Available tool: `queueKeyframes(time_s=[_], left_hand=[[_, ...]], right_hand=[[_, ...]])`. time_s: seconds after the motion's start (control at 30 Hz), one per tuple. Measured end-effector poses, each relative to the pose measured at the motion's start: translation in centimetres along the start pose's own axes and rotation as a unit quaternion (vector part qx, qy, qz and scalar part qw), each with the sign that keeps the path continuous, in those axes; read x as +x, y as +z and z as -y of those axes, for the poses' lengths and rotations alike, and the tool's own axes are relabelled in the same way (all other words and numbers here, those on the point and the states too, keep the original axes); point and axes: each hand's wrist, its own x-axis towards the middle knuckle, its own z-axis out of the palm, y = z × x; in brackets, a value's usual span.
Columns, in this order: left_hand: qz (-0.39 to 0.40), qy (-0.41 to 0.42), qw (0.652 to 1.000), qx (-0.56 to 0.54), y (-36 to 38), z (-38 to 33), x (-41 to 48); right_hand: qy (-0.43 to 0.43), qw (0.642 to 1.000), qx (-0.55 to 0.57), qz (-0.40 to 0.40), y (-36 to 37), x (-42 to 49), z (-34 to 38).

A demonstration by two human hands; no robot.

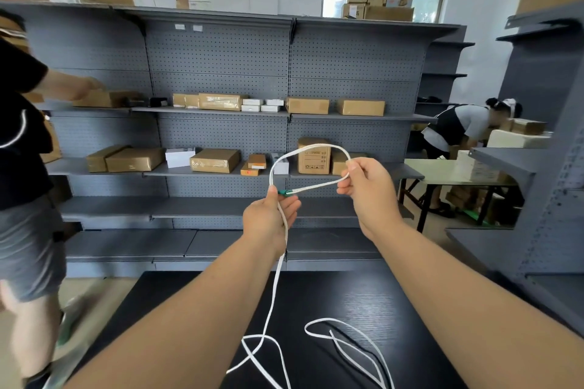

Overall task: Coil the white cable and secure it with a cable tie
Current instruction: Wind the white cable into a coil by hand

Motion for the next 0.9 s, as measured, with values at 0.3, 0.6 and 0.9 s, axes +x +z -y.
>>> queueKeyframes(time_s=[0.3,0.6,0.9], left_hand=[[0.004,0.017,0.998,-0.063,0.7,-1.7,0.4],[0.015,0.072,0.997,-0.040,1.3,-3.3,0.2],[0.102,0.276,0.805,0.516,-0.1,-5.1,-0.6]], right_hand=[[0.040,0.998,0.044,0.002,0.6,-1.0,-2.1],[0.099,0.990,0.029,0.093,1.3,-2.2,-3.7],[0.004,0.973,-0.149,0.173,-0.8,0.7,0.7]])
